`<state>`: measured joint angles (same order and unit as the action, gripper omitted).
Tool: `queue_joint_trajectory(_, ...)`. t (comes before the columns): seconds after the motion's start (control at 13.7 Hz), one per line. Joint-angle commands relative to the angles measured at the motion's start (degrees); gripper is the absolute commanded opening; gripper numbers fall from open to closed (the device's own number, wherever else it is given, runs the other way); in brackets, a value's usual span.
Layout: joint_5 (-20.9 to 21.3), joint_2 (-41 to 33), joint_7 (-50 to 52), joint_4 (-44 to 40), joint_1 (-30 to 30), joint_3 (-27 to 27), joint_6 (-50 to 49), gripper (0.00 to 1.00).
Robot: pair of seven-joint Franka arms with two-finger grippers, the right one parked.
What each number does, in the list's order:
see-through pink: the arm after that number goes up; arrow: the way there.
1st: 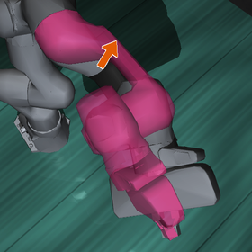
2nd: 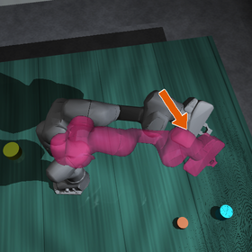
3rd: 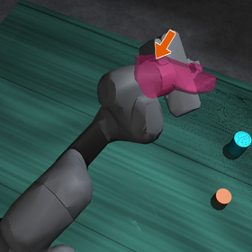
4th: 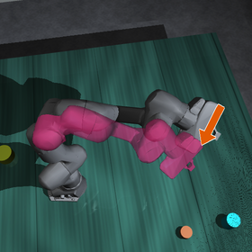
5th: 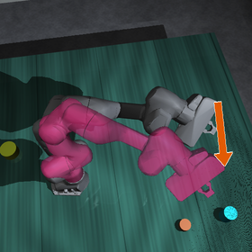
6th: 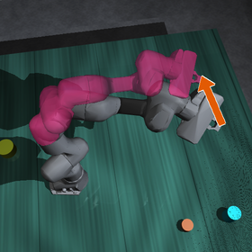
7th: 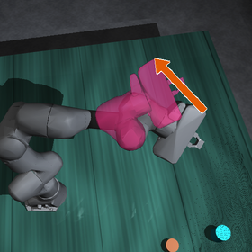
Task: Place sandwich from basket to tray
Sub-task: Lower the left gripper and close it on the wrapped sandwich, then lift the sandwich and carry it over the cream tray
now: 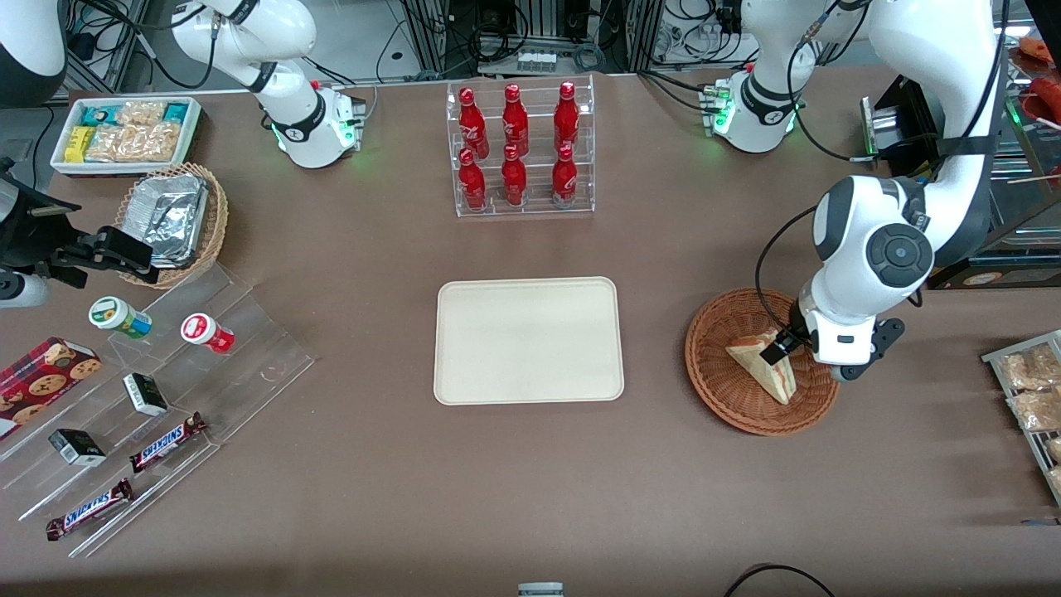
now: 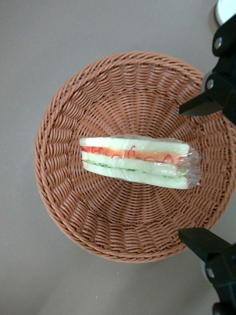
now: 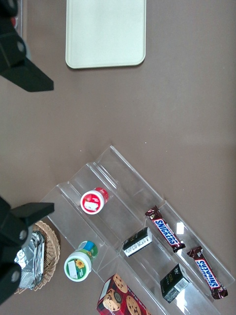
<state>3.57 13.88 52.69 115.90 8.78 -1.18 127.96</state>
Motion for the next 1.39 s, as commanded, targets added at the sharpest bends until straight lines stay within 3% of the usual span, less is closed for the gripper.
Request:
queue_joint_trajectory(0.0, 1.2, -1.3, 1.8, 4.8, 0.6, 0.7, 4.9, 1.00)
queue_joint_trajectory(0.29, 1.1, -0.9, 3.7, 8.6, 0.4, 0.7, 13.5, 1.00)
queue_joint_trajectory(0.88, 1.2, 3.7, 4.7, 8.6, 0.9, 0.7, 18.3, 1.00)
queue_joint_trajectory(0.95, 1.1, 4.0, 4.8, 8.5, 0.9, 0.7, 18.3, 0.83)
queue_joint_trajectory(1.09, 1.1, 4.0, 5.5, 7.8, 0.9, 0.7, 18.2, 0.09)
queue_joint_trajectory(1.17, 1.1, 4.1, 6.0, 6.4, 0.9, 0.7, 17.7, 0.00)
queue_joint_trajectory(1.31, 1.2, 3.6, 5.8, 5.7, 1.0, 0.7, 15.8, 0.00)
